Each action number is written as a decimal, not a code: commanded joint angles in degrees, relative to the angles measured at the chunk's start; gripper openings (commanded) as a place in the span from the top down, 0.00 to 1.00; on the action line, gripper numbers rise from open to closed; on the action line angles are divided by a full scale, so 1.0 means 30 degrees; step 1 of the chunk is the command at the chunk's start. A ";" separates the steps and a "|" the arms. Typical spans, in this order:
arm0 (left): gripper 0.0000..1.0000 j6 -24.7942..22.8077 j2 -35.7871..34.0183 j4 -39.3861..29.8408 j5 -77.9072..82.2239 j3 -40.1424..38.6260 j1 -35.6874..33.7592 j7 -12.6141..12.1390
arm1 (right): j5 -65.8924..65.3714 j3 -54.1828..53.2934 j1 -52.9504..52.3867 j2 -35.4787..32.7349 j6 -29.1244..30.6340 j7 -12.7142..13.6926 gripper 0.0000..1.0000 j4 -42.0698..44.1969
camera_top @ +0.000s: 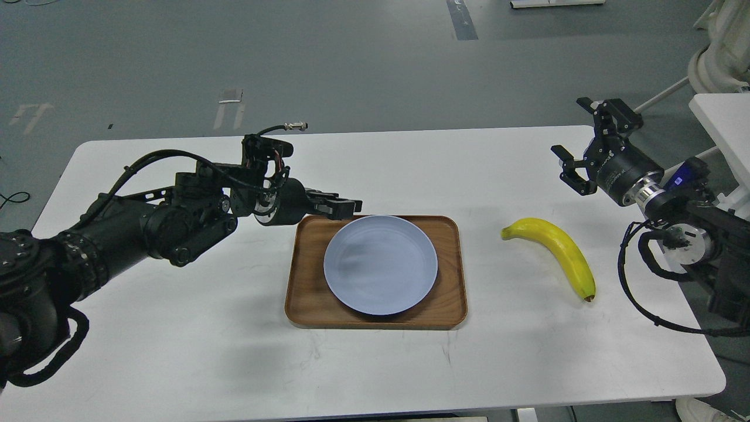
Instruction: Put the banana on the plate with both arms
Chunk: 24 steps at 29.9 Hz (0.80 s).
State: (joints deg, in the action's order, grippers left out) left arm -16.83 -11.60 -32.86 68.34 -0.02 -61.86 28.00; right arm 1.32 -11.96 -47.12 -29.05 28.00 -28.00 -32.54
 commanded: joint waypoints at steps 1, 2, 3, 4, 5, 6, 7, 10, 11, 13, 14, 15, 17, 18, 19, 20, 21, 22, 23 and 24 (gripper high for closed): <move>0.02 -0.0014 -0.1167 -0.0181 -0.9826 -0.0082 -0.0065 0.0000 | 0.0001 0.0001 0.0002 -0.0044 0.0000 0.0000 0.00 0.0006; 0.02 -0.0044 -0.1345 -0.0181 -1.1514 -0.0082 -0.0036 0.0000 | 0.0001 0.0001 0.0031 -0.0015 0.0000 0.0000 0.00 0.0006; 0.02 -0.0073 -0.1521 -0.0181 -1.3184 -0.0111 -0.0036 0.0000 | 0.0001 0.0001 0.0031 -0.0015 0.0000 0.0000 0.00 0.0006; 0.02 -0.0132 -0.1841 -0.0181 -1.5928 -0.0256 0.0022 0.0000 | 0.0001 0.0001 0.0031 -0.0015 0.0000 0.0000 0.00 0.0006; 0.02 -0.0219 -0.2251 -0.0210 -1.7753 -0.0403 0.0197 0.0000 | 0.0001 0.0001 0.0031 -0.0044 0.0000 0.0000 0.00 -0.0023; 0.02 -0.0423 -0.2516 -0.0268 -1.8468 -0.0520 0.0286 0.0000 | -0.0028 0.0030 0.0002 -0.0044 0.0000 0.0000 0.00 -0.0023; 0.02 -0.1208 -0.3128 -0.0559 -1.9461 -0.0899 0.0605 0.0000 | -0.0029 0.0030 0.0002 -0.0073 0.0000 0.0000 0.00 -0.0052; 0.02 -0.3722 -0.4156 -0.0912 -2.0521 -0.2737 0.2299 0.0000 | -0.0203 0.0030 0.0002 -0.0190 0.0000 0.0000 0.00 -0.0052; 0.02 -0.3723 -0.4217 -0.0913 -2.0729 -0.3531 0.2743 0.0000 | -0.0291 0.0030 0.0002 -0.0249 0.0000 0.0000 0.00 -0.0052; 0.02 -0.3723 -0.4247 -0.0826 -2.0965 -0.6572 0.4293 0.0000 | -0.0962 0.0059 0.0060 -0.0308 0.0000 0.0000 0.00 -0.0081; 0.02 -0.3723 -0.4276 -0.0796 -2.0965 -0.7108 0.4590 0.0000 | -0.1285 0.0059 0.0061 -0.0337 0.0000 0.0000 0.00 -0.0111; 0.02 -0.3723 -0.4334 -0.0738 -2.0965 -0.7519 0.4854 0.0000 | -0.1694 0.0146 0.0061 -0.0337 0.0000 0.0000 0.00 -0.0140; 0.02 -0.3723 -0.4510 -0.0650 -2.0994 -0.8167 0.5324 0.0000 | -0.3362 0.0906 -0.0144 -0.0483 0.0000 0.0000 0.00 -0.0169; 0.02 -0.3723 -0.4627 -0.0621 -2.0994 -0.8226 0.5384 0.0000 | -0.4702 0.1460 -0.0376 -0.0745 0.0000 0.0000 0.00 -0.0256; 0.02 -0.3723 -0.4773 -0.0620 -2.1023 -0.8256 0.5384 0.0000 | -0.6137 0.1901 -0.0872 -0.1096 0.0000 0.0000 0.00 -0.0547; 0.02 -0.3723 -0.4803 -0.0620 -2.1024 -0.8256 0.5384 0.0000 | -0.6848 0.2079 -0.1167 -0.1331 0.0000 0.0000 0.00 -0.0782; 0.02 -0.3723 -0.4833 -0.0620 -2.1024 -0.8285 0.5384 0.0000 | -0.8305 0.2458 -0.1663 -0.1914 0.0000 0.0000 0.00 -0.1394; 0.02 -0.3723 -0.4833 -0.0620 -2.1053 -0.8314 0.5384 0.0000 | -0.9073 0.2665 -0.1958 -0.2267 0.0000 0.0000 0.00 -0.1748; 0.02 -0.3723 -0.4862 -0.0620 -2.1111 -0.8315 0.5384 0.0000 | -0.9835 0.2812 -0.2251 -0.2619 0.0000 0.0000 0.00 -0.2129; 0.02 -0.3723 -0.4833 -0.0620 -2.1140 -0.8315 0.5355 0.0000 | -1.1583 0.3132 -0.2892 -0.3348 0.0000 0.0000 0.00 -0.2915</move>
State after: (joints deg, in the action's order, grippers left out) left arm -28.00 -26.03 -34.72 5.20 -24.85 -45.75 27.99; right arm -23.45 -4.69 -52.18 -34.96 28.01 -28.00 -36.93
